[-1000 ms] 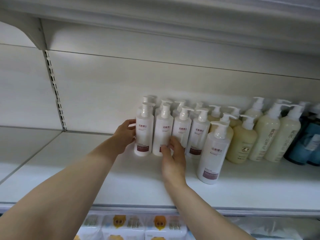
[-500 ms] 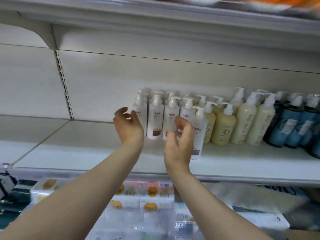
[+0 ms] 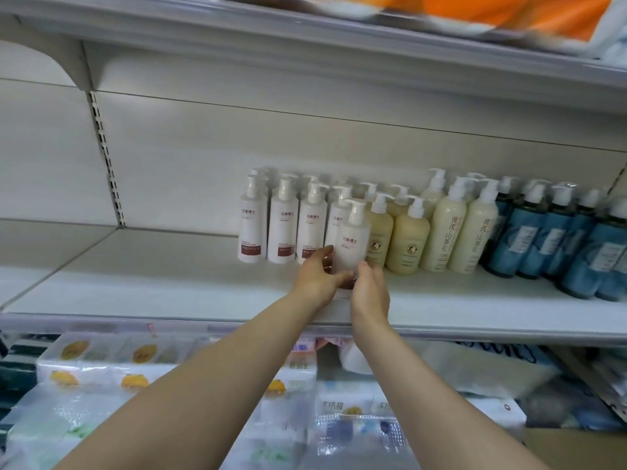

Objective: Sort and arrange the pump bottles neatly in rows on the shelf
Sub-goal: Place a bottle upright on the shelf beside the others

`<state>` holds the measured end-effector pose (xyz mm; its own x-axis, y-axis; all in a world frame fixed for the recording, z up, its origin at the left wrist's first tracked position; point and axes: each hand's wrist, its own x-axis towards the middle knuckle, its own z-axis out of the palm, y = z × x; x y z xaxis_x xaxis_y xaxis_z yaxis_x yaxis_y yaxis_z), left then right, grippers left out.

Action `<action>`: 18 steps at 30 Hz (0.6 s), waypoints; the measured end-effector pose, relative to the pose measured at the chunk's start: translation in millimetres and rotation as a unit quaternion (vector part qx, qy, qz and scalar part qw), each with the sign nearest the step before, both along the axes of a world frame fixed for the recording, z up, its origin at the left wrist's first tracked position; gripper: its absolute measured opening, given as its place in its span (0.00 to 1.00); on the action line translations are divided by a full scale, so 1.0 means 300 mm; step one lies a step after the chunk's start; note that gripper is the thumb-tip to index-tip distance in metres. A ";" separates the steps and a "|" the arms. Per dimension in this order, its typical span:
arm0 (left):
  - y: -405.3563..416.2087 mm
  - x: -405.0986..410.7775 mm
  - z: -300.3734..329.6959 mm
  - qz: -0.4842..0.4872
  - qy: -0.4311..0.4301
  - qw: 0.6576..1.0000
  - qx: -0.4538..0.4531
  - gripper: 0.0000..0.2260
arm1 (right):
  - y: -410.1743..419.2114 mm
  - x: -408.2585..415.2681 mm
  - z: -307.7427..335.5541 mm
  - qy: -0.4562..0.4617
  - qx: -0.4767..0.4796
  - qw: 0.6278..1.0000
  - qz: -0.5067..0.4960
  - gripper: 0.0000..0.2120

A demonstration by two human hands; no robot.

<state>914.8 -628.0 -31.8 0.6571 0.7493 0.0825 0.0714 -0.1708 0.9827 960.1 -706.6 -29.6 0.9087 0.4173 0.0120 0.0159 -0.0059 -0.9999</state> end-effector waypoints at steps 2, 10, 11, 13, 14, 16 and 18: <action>0.006 -0.008 -0.001 0.023 0.005 1.000 0.018 0.32 | 0.012 -0.019 0.007 0.005 -0.009 1.000 0.010 0.16; 0.104 -0.147 -0.016 0.108 0.027 0.993 0.042 0.29 | 0.106 -0.119 0.001 0.022 -0.019 0.994 0.108 0.11; 0.120 -0.172 -0.016 0.120 0.030 0.991 0.047 0.28 | 0.125 -0.138 0.001 0.022 -0.015 0.992 0.124 0.10; 0.160 -0.222 -0.019 0.144 0.034 0.987 0.060 0.28 | 0.163 -0.175 0.000 0.012 -0.009 0.987 0.159 0.13; 0.182 -0.248 -0.019 0.154 0.036 0.985 0.062 0.28 | 0.182 -0.191 -0.001 0.004 -0.008 0.984 0.178 0.14; 0.228 -0.298 -0.019 0.171 0.043 0.982 0.062 0.27 | 0.220 -0.210 -0.003 -0.005 -0.009 0.979 0.205 0.12; 0.275 -0.345 -0.019 0.186 0.043 0.980 0.054 0.25 | 0.258 -0.221 -0.014 -0.005 -0.015 0.976 0.216 0.13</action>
<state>811.3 -545.5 -37.5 0.3472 0.9286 0.1310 0.2306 -0.2200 0.9479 893.8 -629.3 -33.9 0.6484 0.7613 0.0025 0.0341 -0.0257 -0.9991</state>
